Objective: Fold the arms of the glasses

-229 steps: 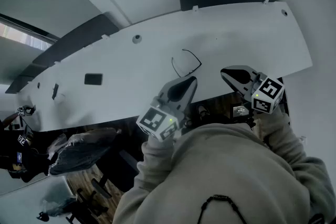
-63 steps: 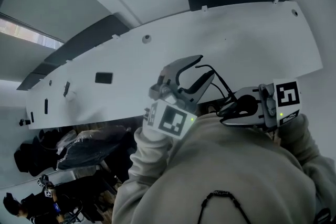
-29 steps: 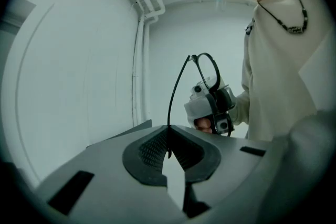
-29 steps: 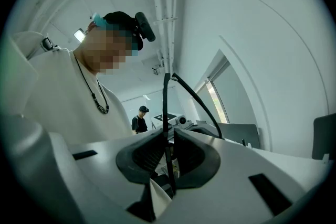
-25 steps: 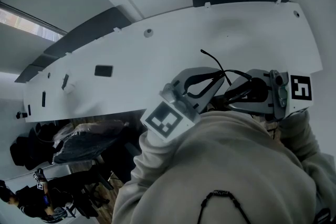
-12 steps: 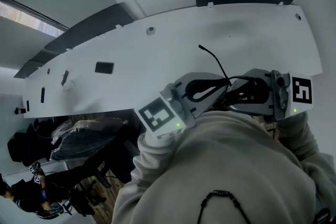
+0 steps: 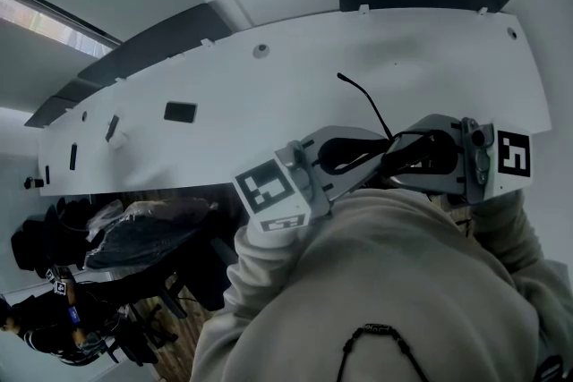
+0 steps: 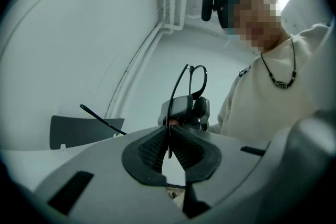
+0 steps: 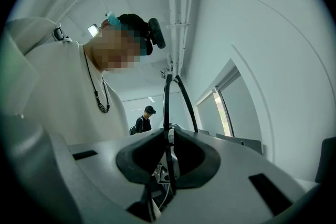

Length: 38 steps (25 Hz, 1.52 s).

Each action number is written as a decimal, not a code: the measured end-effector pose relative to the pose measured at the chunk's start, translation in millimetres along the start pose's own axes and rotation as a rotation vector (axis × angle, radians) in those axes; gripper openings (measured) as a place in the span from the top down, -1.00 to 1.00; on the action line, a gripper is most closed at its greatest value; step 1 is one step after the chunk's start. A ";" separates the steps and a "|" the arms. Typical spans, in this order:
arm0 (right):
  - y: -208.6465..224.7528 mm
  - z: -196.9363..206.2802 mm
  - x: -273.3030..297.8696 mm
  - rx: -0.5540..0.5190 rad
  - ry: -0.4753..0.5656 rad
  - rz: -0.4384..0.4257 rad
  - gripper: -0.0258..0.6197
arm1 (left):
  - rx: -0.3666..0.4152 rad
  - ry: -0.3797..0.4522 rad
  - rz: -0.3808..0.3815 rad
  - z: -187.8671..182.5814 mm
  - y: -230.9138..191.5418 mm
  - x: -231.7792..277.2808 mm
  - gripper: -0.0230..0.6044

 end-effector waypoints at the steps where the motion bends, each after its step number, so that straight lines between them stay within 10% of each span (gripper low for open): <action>1: 2.3 0.8 -2.2 0.001 -0.002 0.002 0.72 | -0.008 -0.002 0.004 1.1 -1.7 1.8 0.87; 14: 34.7 9.2 -20.8 -0.023 -0.025 0.071 0.72 | -0.050 0.028 0.024 2.0 -34.4 14.8 0.86; 18: 41.3 2.4 -32.9 -0.036 -0.020 0.111 0.72 | -0.082 0.084 -0.045 -4.0 -53.5 5.2 0.43; 26: 25.3 -8.1 -32.9 -0.092 0.006 0.078 0.72 | -0.259 0.149 -0.152 -6.9 -99.9 -0.9 0.18; 36: -6.4 8.6 -17.2 -0.096 -0.041 -0.035 0.72 | -0.260 0.153 -0.165 -14.2 -101.5 14.3 0.22; 38: -7.8 13.8 -17.4 -0.077 -0.053 -0.045 0.72 | -0.219 0.155 -0.187 -19.2 -101.2 10.9 0.70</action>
Point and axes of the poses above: the fingertips, and each gripper's own axes: x forward along the fingers, y to its right, z out of its underside, the point moved 1 cm from there along -x, backward along the fingers, and after that the axes turned 2 degrees about -y, right-handed, at the moved point
